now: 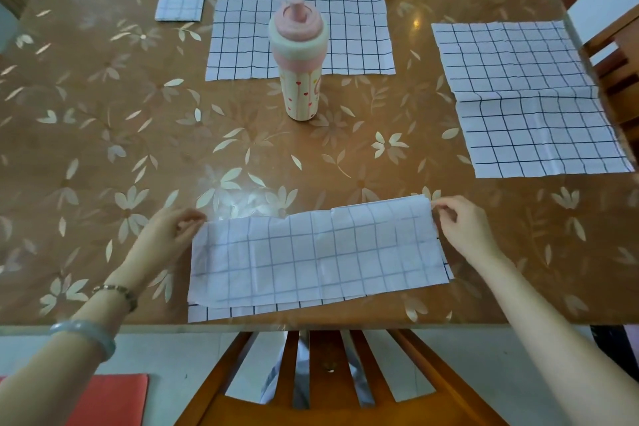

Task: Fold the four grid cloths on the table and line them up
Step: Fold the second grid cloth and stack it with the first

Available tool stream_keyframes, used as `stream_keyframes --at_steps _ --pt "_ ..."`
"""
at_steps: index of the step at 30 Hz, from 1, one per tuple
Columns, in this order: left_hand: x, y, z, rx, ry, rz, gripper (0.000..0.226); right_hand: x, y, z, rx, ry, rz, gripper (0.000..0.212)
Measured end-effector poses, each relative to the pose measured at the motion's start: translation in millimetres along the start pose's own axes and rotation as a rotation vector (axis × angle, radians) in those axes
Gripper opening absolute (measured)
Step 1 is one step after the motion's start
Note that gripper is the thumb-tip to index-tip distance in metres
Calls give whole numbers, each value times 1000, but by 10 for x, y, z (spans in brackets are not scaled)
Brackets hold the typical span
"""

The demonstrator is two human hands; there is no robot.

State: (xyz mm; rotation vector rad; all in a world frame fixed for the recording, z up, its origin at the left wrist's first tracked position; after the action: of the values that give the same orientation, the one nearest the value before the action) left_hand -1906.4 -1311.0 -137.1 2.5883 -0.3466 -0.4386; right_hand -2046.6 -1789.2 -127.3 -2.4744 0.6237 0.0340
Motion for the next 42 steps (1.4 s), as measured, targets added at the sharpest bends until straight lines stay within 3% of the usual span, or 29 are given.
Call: stream_keyframes --at_steps 3,8,12,16,23,27,29,32,36,42 --pt "274 -79 16 98 7 -13 11 350 -56 112 -34 -42 -5 20" --pt "440 -139 93 153 -193 -56 18 618 -27 301 -161 -177 9 19" --pt "423 -117 143 177 -206 -116 18 653 -62 327 -215 -223 -1 1" --pt "439 -140 178 196 -240 -136 10 673 -73 318 -221 -249 34 7" --pt "535 -15 -35 193 -75 -46 10 708 33 255 -228 -247 57 11" --pt "534 61 52 200 -30 -43 32 650 32 256 -183 -145 83 6" --pt "445 154 150 218 26 -12 45 567 -46 261 -162 -13 62 19" --pt "271 409 460 307 -1 187 62 304 -295 401 -192 107 -40 32" --pt "154 855 1080 375 -65 327 67 -148 -761 939 -178 -50 -222 43" --pt "139 1137 1501 391 -31 193 58 -339 -1270 1588 -224 -304 -368 66"
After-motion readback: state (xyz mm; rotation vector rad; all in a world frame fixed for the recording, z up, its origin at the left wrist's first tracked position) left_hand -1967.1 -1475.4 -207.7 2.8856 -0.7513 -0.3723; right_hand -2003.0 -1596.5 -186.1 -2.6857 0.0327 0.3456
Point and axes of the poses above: each hand's wrist, its own x-axis towards the middle knuckle, its own z-axis out of the palm, y = z × x, the point moved 1 cm from there along x, towards the middle knuckle, and after that the axes turned 1 degree about z, right-handed, at the moved point
